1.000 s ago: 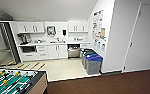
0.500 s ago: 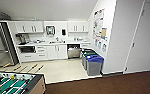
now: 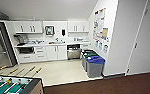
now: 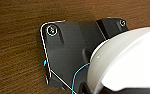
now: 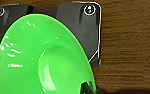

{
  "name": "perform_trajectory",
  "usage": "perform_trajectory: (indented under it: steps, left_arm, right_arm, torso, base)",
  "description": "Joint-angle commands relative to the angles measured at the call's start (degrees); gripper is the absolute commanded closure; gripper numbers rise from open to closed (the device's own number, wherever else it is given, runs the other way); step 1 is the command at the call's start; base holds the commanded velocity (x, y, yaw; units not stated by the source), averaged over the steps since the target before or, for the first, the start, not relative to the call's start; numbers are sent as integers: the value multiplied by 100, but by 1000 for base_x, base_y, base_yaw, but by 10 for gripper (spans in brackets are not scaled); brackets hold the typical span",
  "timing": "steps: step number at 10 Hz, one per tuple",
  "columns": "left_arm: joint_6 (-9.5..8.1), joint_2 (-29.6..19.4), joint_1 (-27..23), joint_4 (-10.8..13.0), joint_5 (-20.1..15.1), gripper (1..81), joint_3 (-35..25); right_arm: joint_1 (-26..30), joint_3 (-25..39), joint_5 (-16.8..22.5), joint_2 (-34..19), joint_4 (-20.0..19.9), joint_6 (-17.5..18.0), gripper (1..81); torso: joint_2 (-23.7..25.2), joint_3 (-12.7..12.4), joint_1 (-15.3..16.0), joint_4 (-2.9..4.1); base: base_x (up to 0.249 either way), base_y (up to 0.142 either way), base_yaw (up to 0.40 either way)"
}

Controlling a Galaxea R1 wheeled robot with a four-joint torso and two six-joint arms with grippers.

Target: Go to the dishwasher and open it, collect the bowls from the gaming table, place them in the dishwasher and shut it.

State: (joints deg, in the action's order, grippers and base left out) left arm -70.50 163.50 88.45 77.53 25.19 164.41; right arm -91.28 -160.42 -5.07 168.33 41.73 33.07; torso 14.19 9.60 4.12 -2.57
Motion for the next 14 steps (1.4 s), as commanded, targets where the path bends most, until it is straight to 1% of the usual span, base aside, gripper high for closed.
perform_trajectory:
  steps: [1,14]
  left_arm:
    - [19,-133,-272,-28,-93,811,73]
    - [19,-142,-272,-28,-93,811,73]
  right_arm:
    - [228,-59,208,-103,20,6,811]
    - [220,-59,217,-95,28,6,811]
  torso:
    - [0,0,0,0]
    - [0,0,0,0]
  base:
    - [163,0,0]
    - [162,0,0]
